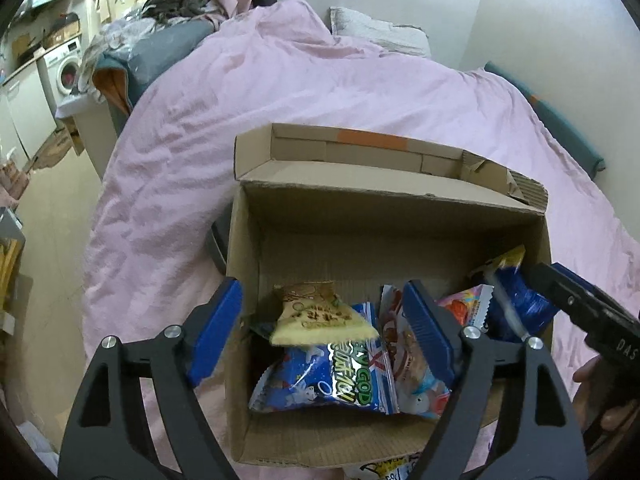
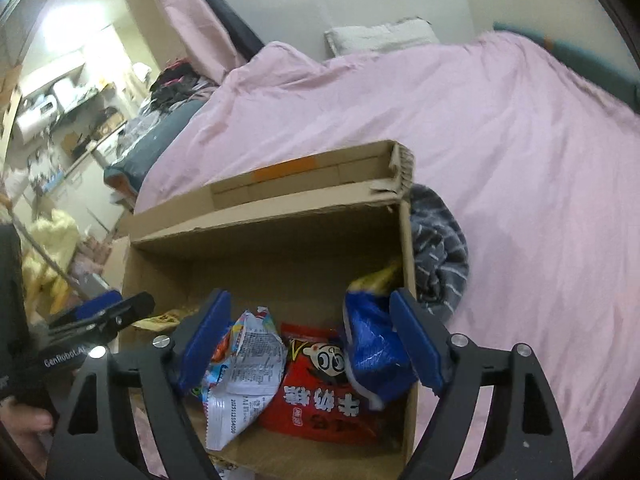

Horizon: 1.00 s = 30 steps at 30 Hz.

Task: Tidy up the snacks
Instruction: 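Withdraw both tools from the box back toward the snack pile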

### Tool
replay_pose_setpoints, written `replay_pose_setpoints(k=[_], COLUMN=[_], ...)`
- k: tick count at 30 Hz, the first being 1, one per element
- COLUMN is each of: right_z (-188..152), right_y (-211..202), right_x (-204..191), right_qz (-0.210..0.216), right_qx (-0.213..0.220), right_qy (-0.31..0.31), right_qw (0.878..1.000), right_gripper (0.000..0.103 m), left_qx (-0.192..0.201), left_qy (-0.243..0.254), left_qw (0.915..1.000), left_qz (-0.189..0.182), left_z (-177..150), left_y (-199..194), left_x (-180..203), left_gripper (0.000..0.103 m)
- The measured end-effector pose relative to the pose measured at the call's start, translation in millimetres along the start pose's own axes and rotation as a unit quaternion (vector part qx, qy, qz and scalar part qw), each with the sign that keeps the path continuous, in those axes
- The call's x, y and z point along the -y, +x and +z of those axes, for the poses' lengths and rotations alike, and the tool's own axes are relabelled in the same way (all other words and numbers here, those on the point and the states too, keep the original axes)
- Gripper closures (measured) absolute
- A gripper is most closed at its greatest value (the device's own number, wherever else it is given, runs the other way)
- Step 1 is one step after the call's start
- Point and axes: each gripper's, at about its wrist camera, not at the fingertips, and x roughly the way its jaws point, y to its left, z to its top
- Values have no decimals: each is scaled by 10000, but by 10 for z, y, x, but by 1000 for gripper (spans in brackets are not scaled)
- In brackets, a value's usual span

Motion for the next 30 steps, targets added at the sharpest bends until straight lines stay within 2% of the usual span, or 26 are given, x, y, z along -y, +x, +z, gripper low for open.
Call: replay_pose_setpoints(k=[10, 22, 30], right_z=[-22, -154, -375], right_y=[-3, -366, -609], right_x=[-86, -188, -199], right_qz=[-83, -18, -4], right_qx=[24, 219, 175], right_qy=[-150, -71, 15], right_qw=[9999, 9997, 9998], right_gripper=[19, 19, 19], left_qx=[102, 190, 99], left_qy=[77, -211, -219], left_qw=[9999, 9995, 9995], left_qz=[81, 156, 187], left_z=[19, -4, -244], left_y=[-85, -464, -705], left_x=[4, -166, -205], left_gripper=[23, 23, 23])
